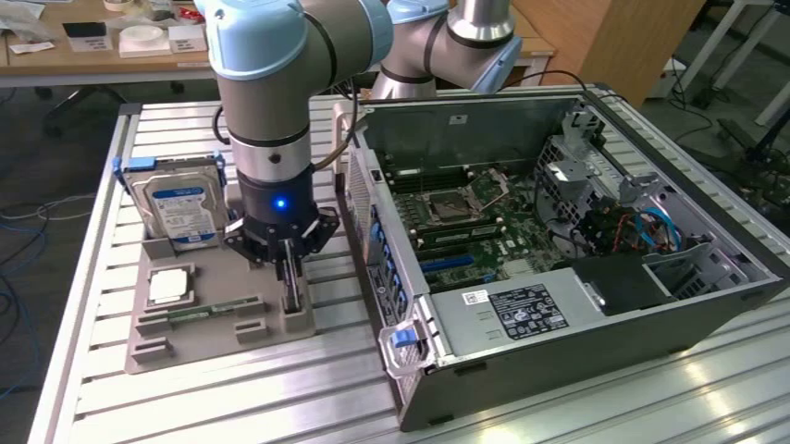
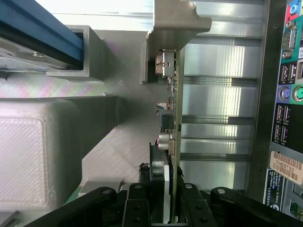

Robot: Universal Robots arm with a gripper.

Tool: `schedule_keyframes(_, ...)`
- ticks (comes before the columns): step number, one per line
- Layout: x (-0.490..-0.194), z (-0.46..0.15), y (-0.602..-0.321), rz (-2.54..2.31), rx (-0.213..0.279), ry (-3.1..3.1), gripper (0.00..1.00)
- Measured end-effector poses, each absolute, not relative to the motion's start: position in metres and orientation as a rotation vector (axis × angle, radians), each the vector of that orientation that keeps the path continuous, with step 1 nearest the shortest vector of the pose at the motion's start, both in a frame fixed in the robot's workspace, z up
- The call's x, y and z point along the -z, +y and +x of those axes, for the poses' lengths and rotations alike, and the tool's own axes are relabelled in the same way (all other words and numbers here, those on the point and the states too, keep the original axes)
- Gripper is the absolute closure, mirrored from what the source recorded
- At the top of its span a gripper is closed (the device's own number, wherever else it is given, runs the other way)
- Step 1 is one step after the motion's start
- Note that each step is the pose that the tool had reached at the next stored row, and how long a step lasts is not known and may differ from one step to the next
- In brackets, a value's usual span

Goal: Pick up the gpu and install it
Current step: 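Pick up the gpu and move the gpu toward the slot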

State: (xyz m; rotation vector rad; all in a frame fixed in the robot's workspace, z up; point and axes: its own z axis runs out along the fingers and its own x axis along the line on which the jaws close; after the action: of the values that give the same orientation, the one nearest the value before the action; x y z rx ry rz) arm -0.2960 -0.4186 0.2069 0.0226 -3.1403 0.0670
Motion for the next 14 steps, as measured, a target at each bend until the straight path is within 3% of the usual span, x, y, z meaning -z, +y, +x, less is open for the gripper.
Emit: schedule_keyframes(14, -0.2163, -0.296, -0.4185, 0.023, -0.067, -3.14, 0.72)
